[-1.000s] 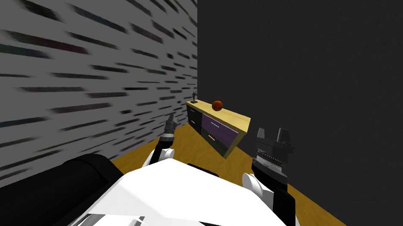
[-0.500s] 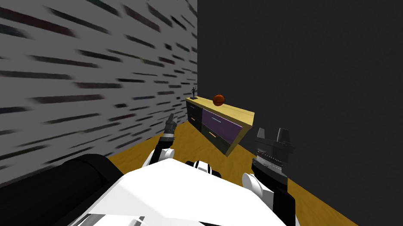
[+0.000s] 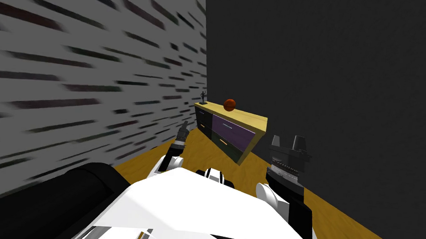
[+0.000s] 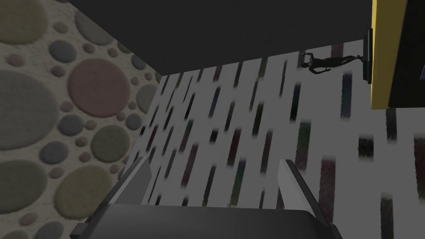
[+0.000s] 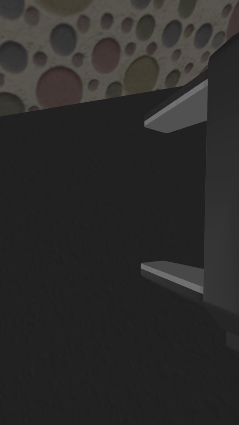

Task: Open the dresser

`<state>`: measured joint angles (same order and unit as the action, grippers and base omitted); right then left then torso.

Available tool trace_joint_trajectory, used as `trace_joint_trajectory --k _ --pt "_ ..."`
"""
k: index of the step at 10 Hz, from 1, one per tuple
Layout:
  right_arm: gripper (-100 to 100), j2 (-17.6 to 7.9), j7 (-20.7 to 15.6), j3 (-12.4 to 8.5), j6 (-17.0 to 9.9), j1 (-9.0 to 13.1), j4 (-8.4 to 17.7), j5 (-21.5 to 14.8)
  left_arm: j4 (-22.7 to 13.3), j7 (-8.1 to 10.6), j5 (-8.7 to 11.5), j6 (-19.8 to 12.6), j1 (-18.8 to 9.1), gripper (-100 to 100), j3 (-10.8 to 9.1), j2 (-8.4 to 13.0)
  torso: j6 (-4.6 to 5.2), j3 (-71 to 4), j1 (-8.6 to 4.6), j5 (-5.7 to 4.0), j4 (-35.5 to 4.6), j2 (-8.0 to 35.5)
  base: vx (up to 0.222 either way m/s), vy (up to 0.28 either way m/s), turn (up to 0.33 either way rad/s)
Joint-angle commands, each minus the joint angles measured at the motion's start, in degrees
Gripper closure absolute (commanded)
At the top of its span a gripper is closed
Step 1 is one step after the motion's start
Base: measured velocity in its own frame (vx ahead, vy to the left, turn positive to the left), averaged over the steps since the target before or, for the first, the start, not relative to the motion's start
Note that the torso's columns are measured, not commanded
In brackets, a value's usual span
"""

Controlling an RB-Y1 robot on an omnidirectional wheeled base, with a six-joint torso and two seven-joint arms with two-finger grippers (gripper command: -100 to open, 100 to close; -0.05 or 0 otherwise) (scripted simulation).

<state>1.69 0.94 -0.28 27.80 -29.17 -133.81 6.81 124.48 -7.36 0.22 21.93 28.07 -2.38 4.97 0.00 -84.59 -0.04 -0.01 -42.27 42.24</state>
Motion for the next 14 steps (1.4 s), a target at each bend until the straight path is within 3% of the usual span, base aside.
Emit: trace_joint_trajectory --k 1,6,14 --pt "0 0.0 0.0 0.0 0.0 0.0 0.0 0.0 -2.69 0.05 -0.46 -1.14 -1.69 -100 0.96 2.49 0.01 0.01 0.0 0.0 -0.01 0.02 0.063 -0.034 -0.063" --pt "0 0.0 0.0 0.0 0.0 0.0 0.0 0.0 -8.78 0.21 -1.47 -3.38 -5.3 -100 3.08 4.11 0.0 0.03 0.06 0.01 -0.02 0.06 0.072 -0.032 -0.08" --pt "0 0.0 0.0 0.0 0.0 0.0 0.0 0.0 -18.74 0.47 -3.11 -7.05 -11.21 -100 6.54 2.82 -0.01 -0.01 0.04 0.01 0.0 -0.01 0.076 -0.032 -0.079"
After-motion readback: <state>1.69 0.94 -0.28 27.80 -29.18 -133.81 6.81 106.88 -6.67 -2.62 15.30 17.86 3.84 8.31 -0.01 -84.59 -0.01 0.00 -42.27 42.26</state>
